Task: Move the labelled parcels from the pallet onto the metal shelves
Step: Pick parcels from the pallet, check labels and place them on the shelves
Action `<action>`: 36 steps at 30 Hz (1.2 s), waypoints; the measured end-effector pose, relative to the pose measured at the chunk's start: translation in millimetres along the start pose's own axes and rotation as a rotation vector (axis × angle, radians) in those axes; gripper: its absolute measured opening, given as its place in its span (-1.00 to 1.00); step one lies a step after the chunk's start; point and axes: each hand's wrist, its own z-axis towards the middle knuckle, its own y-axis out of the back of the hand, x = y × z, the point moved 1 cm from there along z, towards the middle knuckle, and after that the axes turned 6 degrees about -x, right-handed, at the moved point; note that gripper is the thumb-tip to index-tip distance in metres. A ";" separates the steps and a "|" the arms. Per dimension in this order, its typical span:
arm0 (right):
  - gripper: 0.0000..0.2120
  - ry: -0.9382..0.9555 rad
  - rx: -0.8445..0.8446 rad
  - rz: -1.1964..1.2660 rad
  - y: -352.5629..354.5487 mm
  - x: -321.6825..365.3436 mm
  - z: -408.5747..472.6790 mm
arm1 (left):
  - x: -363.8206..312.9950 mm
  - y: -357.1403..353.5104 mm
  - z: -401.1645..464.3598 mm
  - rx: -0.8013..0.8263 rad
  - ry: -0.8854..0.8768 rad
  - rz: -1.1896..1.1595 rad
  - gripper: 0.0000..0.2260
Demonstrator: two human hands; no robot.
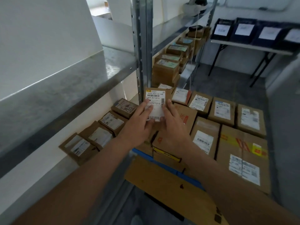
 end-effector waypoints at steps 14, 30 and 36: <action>-0.50 -0.232 -0.151 0.027 -20.8 -25.9 59.7 | 21.9 -26.3 83.6 0.092 -0.060 -0.078 -0.50; -0.52 -0.237 -0.097 0.087 -18.5 -90.9 153.8 | 21.1 -70.4 189.9 0.097 0.108 -0.161 -0.52; -0.53 -0.241 -0.102 0.123 -28.0 -120.4 191.8 | 28.8 -91.1 228.4 0.090 0.119 -0.144 -0.52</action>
